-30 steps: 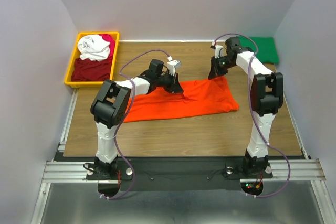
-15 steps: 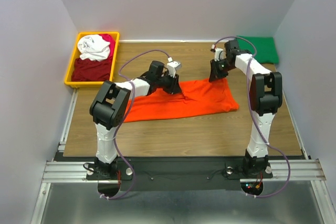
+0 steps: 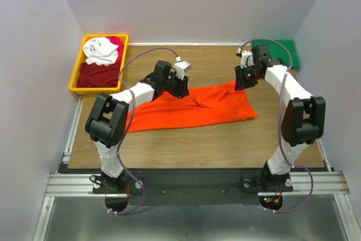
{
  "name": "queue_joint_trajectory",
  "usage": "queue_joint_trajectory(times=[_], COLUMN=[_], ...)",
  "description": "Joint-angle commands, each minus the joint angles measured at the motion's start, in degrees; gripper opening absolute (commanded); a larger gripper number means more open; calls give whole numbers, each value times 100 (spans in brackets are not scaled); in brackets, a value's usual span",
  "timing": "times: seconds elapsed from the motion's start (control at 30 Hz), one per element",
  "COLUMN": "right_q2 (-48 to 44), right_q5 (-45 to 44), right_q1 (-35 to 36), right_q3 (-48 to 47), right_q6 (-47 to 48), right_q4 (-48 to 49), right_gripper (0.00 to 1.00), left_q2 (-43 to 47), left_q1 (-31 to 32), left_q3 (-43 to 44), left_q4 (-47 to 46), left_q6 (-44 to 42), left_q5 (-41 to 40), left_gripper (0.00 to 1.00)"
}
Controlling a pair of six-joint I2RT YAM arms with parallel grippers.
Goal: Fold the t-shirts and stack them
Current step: Fold the tshirt
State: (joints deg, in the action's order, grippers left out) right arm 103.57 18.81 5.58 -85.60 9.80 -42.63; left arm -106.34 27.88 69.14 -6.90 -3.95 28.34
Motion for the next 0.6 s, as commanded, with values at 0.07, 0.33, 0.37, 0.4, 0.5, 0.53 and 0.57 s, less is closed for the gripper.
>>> queue_joint_trajectory(times=[0.07, 0.33, 0.37, 0.4, 0.5, 0.53, 0.57], right_q2=[-372, 400, 549, 829, 1375, 1812, 2016], right_q5=[-78, -833, -957, -1097, -1580, -1652, -1713], right_q1=[-13, -5, -5, -5, -5, -5, -5], right_q3=[957, 976, 819, 721, -5, -253, -542], right_q6=[180, 294, 303, 303, 347, 364, 356], right_q4=[-544, -360, -264, -211, -53, -35, -52], right_gripper=[32, 29, 29, 28, 26, 26, 26], left_q2=[500, 668, 659, 642, 667, 668, 676], left_q1=[-247, -1169, -1275, -1459, -1627, -1636, -1636], left_q3=[30, -322, -375, -436, -735, -840, -1067], left_q4=[917, 2200, 2271, 2420, 2500, 2500, 2483], left_q6=[-721, -2230, -2338, -2469, -2962, -3067, -3155], left_q5=[-364, -714, -750, -777, -1005, -1101, -1311], left_gripper=[44, 40, 40, 39, 37, 36, 35])
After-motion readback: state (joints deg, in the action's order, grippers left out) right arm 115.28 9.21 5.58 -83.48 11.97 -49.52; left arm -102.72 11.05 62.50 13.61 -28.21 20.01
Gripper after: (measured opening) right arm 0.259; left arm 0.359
